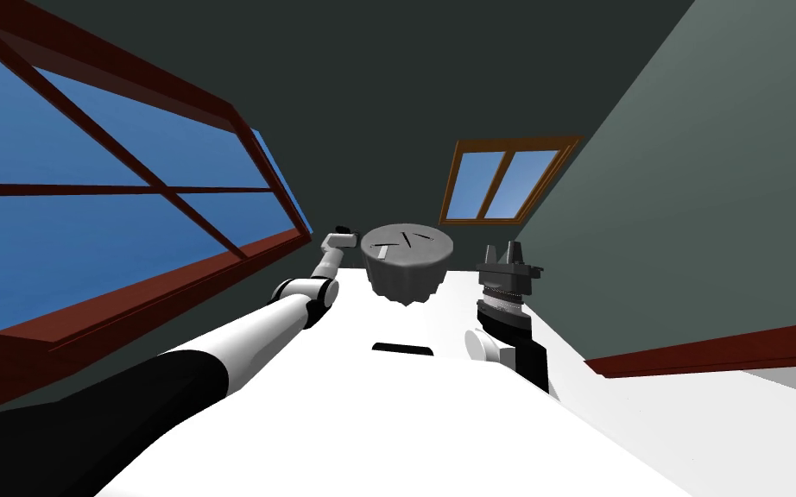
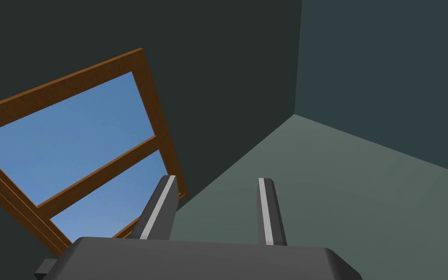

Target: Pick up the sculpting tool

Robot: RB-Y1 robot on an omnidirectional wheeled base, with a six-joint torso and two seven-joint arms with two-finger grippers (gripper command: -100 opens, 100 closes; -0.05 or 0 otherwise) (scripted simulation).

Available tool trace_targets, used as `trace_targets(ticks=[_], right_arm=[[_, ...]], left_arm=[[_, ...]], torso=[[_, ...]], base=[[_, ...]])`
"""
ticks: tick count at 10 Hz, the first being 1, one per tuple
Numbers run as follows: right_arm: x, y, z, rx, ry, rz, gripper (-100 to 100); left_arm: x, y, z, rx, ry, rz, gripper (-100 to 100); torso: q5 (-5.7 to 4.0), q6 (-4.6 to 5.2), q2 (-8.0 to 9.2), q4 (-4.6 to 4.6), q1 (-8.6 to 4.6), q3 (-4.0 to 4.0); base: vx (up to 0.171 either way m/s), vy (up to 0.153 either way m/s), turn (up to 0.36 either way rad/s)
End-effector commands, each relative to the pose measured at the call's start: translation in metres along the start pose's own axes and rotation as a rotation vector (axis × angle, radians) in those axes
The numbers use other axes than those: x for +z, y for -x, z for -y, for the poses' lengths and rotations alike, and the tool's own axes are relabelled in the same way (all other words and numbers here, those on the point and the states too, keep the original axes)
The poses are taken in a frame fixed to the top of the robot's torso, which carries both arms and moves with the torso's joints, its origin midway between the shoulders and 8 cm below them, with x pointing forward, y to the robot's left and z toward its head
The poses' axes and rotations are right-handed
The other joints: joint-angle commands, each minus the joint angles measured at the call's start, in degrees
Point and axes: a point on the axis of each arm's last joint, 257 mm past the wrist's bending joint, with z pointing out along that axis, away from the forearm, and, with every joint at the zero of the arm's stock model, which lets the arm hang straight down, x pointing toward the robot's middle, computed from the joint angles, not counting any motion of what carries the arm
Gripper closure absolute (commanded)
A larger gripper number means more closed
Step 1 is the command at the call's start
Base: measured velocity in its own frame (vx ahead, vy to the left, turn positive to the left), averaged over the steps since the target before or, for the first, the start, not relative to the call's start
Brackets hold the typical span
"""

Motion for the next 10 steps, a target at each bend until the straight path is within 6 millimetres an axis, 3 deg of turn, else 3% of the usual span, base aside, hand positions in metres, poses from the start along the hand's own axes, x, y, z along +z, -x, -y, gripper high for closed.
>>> trace_targets(ticks=[1, 2, 3, 4, 5, 6, 9, 10], right_arm=[[0.000, 0.000, 0.000, 0.000, 0.000, 0.000, 0], [0.000, 0.000, 0.000, 0.000, 0.000, 0.000, 0], [0.000, 0.000, 0.000, 0.000, 0.000, 0.000, 0], [0.000, 0.000, 0.000, 0.000, 0.000, 0.000, 0], [0.000, 0.000, 0.000, 0.000, 0.000, 0.000, 0], [0.000, 0.000, 0.000, 0.000, 0.000, 0.000, 0], [0.000, 0.000, 0.000, 0.000, 0.000, 0.000, 0], [0.000, 0.000, 0.000, 0.000, 0.000, 0.000, 0]], left_arm=[[0.000, 0.009, 0.000, -0.020, 0.044, 0.004, -100], [0.004, 0.008, -0.011, -0.022, 0.068, 0.003, -100], [0.001, 0.017, -0.003, -0.041, 0.093, 0.007, -100], [0.004, 0.016, -0.017, -0.043, 0.123, 0.005, -100], [0.001, 0.024, -0.010, -0.063, 0.146, 0.008, -100], [0.004, 0.023, -0.023, -0.066, 0.173, 0.006, -100], [0.003, 0.028, -0.031, -0.089, 0.226, 0.006, -100], [-0.001, 0.034, -0.025, -0.108, 0.243, 0.007, -100]], torso=[[0.00, 0.00, 0.00, 0.00, 0.00, 0.00], [-0.03, 0.00, 0.00, 0.01, -0.11, 0.01], [-0.03, 0.00, -0.01, 0.00, -0.14, 0.00], [-0.06, 0.01, -0.11, -0.01, -0.24, -0.05], [-0.04, 0.01, -0.11, -0.03, -0.17, -0.06], [-0.05, 0.01, -0.12, -0.01, -0.22, -0.06], [-0.01, 0.00, -0.04, 0.00, -0.03, -0.02], [-0.01, -0.01, -0.04, -0.01, -0.05, -0.03]], base=[[0.018, -0.079, -0.010], [0.022, -0.088, 0.002], [0.055, -0.114, -0.008], [0.049, -0.089, 0.002], [0.049, -0.102, -0.016], [0.047, -0.086, 0.000], [0.027, -0.052, -0.007], [0.054, -0.107, -0.016]])
